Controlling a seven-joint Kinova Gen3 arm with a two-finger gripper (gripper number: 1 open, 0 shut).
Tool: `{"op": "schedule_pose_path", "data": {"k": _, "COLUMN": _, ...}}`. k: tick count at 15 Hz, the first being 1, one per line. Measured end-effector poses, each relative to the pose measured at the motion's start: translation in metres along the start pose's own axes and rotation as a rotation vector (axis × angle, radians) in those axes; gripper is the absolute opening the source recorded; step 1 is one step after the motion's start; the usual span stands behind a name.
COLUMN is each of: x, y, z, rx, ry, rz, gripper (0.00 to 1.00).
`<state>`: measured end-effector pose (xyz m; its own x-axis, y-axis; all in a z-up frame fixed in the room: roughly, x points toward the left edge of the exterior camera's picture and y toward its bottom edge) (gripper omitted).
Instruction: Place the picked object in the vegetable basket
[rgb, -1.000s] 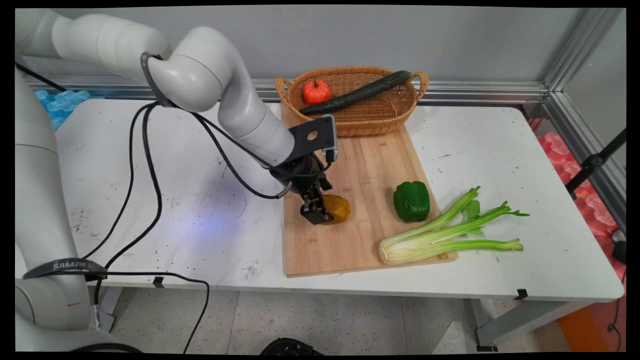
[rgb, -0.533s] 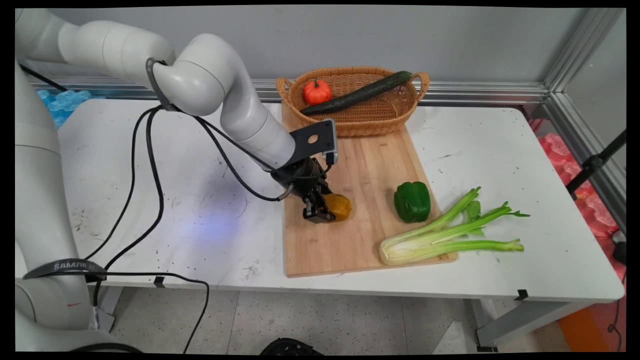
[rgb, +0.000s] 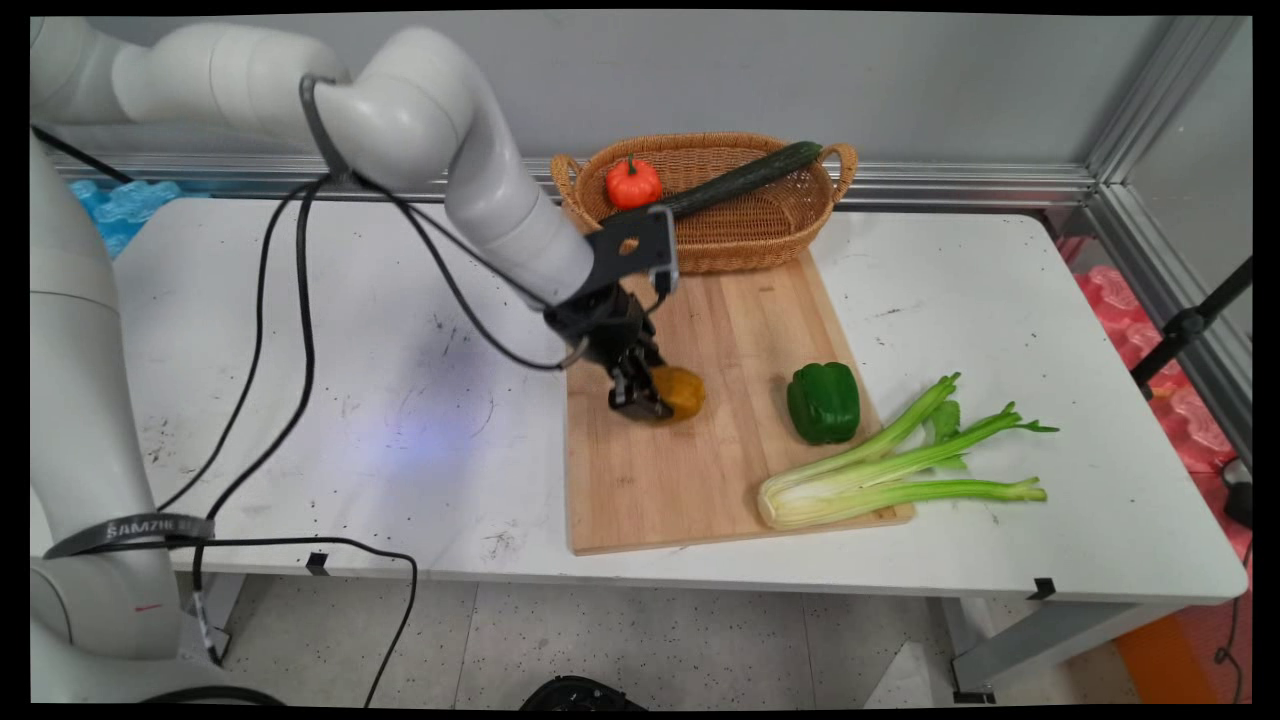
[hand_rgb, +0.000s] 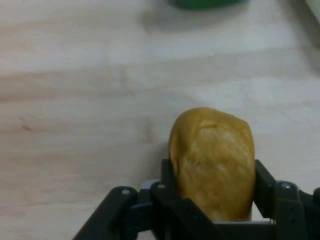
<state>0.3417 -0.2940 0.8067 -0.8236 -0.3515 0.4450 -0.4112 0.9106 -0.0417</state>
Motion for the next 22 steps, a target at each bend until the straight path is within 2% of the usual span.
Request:
{"op": "schedule_pose_path", "data": {"k": 6, "x": 0.037, "y": -0.056, "z": -0.028, "rx": 0.047, "ry": 0.068, "rz": 0.003, "gripper": 0.0}}
{"op": "schedule_pose_path", "data": {"k": 11, "x": 0.07, "y": -0.112, "z": -0.04, "rx": 0.12, "ry": 0.14, "rz": -0.006, "gripper": 0.0}}
{"op": "schedule_pose_path", "data": {"k": 16, "x": 0.092, "y": -0.158, "z": -0.031, "rx": 0.169, "ry": 0.187, "rz": -0.006, "gripper": 0.0}}
{"op": "schedule_pose_path", "data": {"k": 22, "x": 0.1, "y": -0.188, "z": -0.005, "rx": 0.193, "ry": 0.21, "rz": -0.021, "gripper": 0.0}}
